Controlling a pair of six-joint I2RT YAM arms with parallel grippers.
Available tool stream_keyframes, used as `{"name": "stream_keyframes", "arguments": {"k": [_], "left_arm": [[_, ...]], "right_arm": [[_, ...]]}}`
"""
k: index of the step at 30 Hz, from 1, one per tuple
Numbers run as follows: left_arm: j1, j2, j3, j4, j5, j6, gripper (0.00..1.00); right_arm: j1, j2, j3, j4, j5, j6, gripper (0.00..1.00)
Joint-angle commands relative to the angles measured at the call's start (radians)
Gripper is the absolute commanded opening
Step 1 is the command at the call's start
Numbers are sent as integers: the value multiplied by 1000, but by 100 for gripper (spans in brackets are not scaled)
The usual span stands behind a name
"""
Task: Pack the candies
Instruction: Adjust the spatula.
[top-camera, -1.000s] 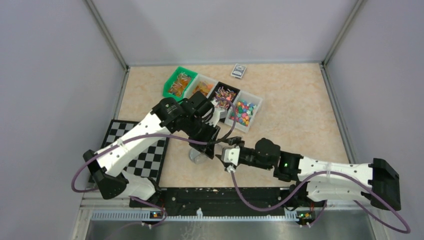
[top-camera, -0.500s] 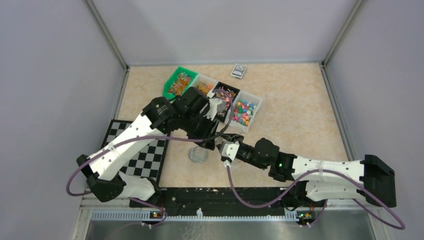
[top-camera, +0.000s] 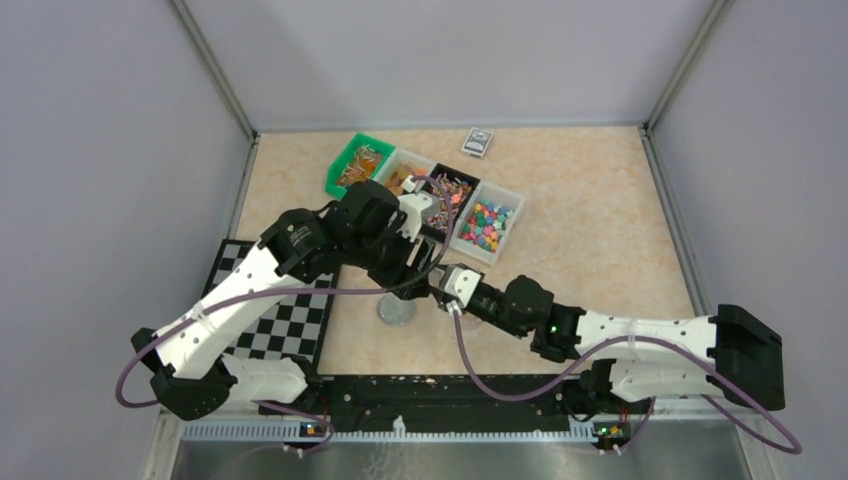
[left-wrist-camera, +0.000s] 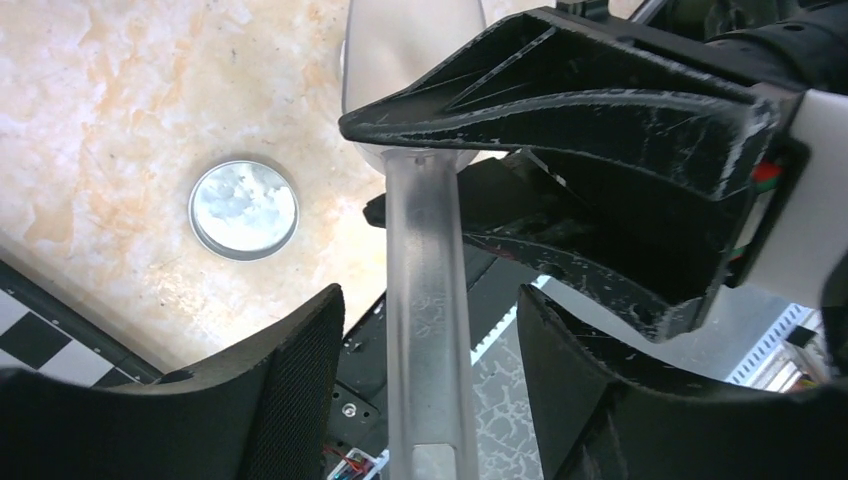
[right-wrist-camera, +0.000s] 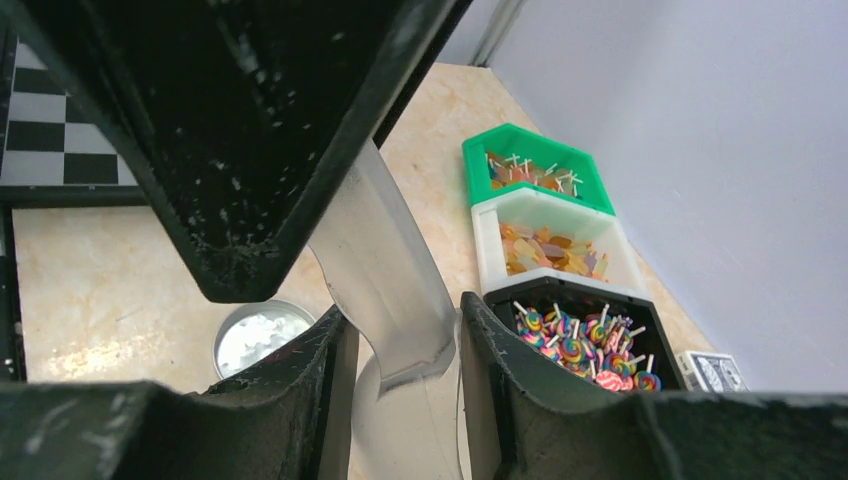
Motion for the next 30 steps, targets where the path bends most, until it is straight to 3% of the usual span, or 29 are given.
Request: {"name": "stream_keyframes", "arguments": {"k": [1,11,19,25,30], "left_arm": [[0,-64,-32,89,-39,40,70],[0,-60,-76,121,-48,43,59],[0,-86,-99,157,-71,37,60],[0,-97,-121,193,-48,33,39],[0,-106,-125,195,-72,31,44]], "right_arm": [[9,11,48,91,24,85,0],[9,25,58,104,28,120,0],[9,24,50,123,57,156,0],[9,34,52,135,64,176,0],[10,42,52,141,80,185,0]]}}
